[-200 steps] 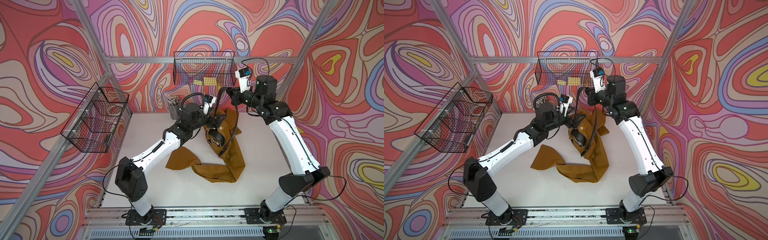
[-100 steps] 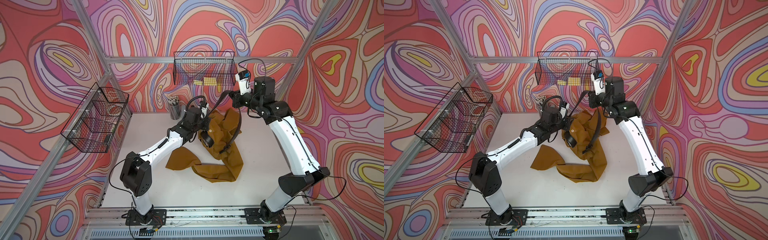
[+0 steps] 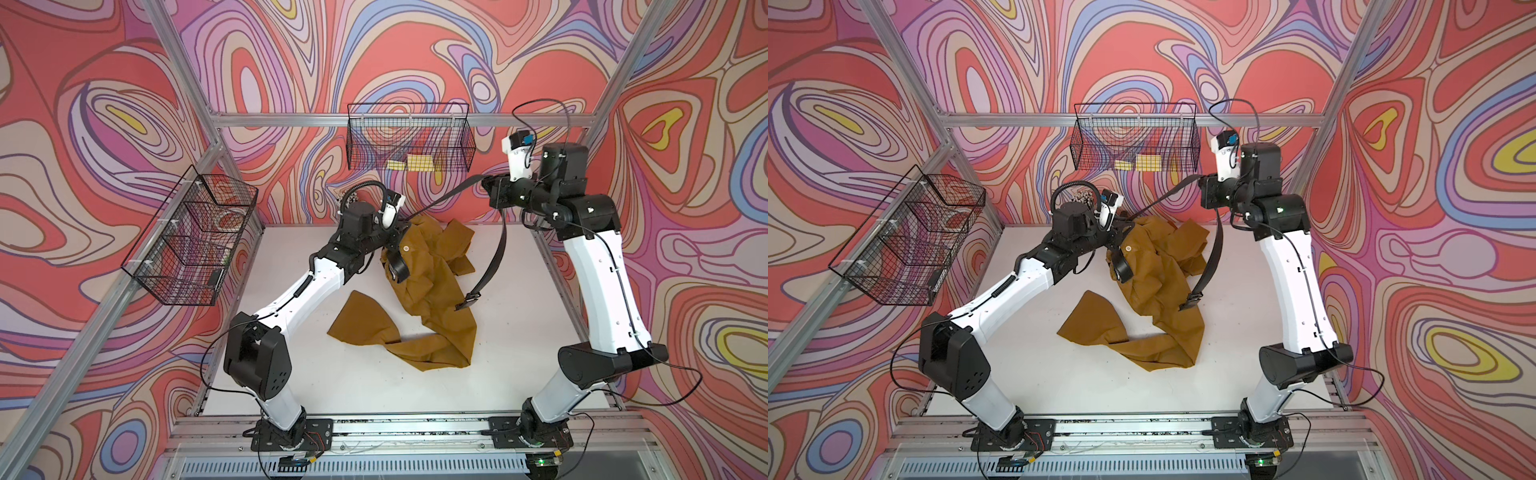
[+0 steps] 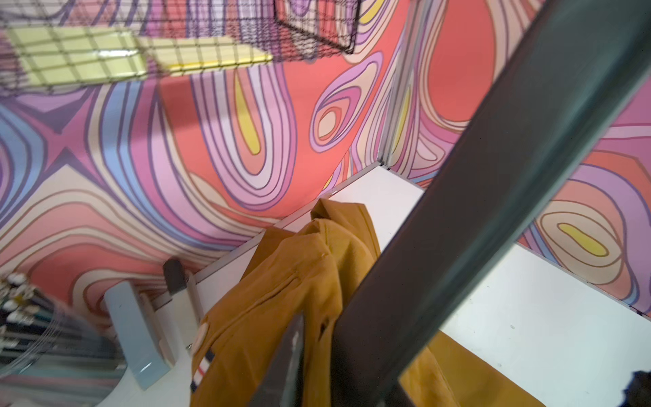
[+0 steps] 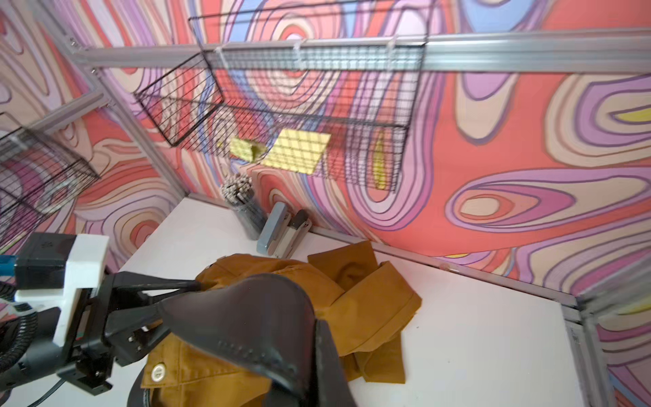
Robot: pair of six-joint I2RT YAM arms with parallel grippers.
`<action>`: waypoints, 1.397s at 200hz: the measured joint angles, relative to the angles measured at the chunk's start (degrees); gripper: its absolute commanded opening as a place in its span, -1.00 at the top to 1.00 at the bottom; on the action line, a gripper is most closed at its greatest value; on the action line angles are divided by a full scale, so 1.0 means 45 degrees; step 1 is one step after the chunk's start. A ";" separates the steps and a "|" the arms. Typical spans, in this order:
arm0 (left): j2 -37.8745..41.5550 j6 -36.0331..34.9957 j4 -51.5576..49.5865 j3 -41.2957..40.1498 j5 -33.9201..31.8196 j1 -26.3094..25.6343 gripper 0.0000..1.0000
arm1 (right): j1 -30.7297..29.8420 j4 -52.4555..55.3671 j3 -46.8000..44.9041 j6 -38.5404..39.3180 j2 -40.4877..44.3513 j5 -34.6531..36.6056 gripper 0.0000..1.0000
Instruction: Remove the belt from the trousers
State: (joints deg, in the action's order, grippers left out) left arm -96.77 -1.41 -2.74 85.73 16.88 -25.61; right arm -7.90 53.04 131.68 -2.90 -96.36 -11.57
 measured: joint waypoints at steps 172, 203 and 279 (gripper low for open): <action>-0.1020 -0.0874 -0.3473 0.0772 0.1035 0.3007 -0.31 | 0.3623 0.1583 0.1180 -0.1472 -0.0437 -0.1428 1.00; -0.0991 -0.0899 -0.3410 0.0233 0.1389 0.3070 0.14 | 0.4167 0.0962 0.0136 -0.2157 -0.0253 -0.3089 1.00; -0.1015 -0.1001 -0.4231 -0.1739 0.0374 0.5280 0.83 | 0.0869 -0.4779 -1.0588 -0.0063 0.1559 -0.3322 1.00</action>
State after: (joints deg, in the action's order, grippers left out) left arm -101.34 -5.91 -21.78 77.91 18.57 -1.85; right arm -3.99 31.53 84.03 -3.18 -89.34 -26.52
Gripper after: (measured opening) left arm 0.155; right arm 0.070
